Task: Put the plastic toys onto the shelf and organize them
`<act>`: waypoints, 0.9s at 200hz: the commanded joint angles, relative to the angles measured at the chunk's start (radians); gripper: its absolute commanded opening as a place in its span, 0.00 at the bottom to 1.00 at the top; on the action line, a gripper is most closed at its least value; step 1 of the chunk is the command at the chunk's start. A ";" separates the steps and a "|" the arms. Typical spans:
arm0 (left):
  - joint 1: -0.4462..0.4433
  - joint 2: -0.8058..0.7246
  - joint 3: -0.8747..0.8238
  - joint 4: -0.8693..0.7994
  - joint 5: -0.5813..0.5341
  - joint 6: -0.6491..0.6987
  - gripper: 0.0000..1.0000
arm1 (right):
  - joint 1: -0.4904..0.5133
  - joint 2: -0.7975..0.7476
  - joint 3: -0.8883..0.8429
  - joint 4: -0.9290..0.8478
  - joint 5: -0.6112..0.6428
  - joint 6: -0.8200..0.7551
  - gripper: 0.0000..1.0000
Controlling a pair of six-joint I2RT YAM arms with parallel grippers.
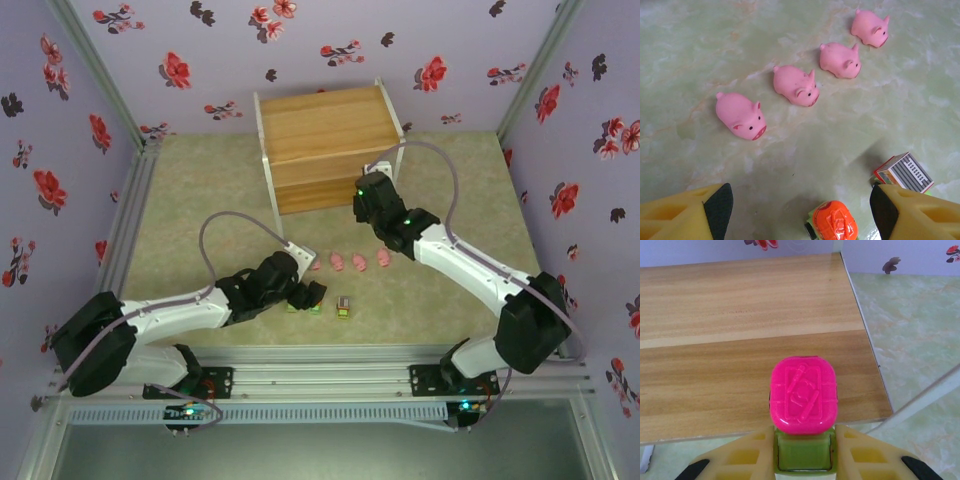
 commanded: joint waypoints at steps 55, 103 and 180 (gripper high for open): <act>-0.008 0.024 0.033 -0.007 0.028 0.015 0.77 | -0.037 0.059 -0.005 0.077 -0.036 -0.030 0.27; -0.008 0.038 0.036 0.000 0.045 0.009 0.77 | -0.052 0.089 0.012 0.083 -0.038 -0.041 0.27; -0.008 0.040 0.035 0.003 0.051 0.007 0.77 | -0.072 0.128 0.046 0.071 -0.045 -0.059 0.27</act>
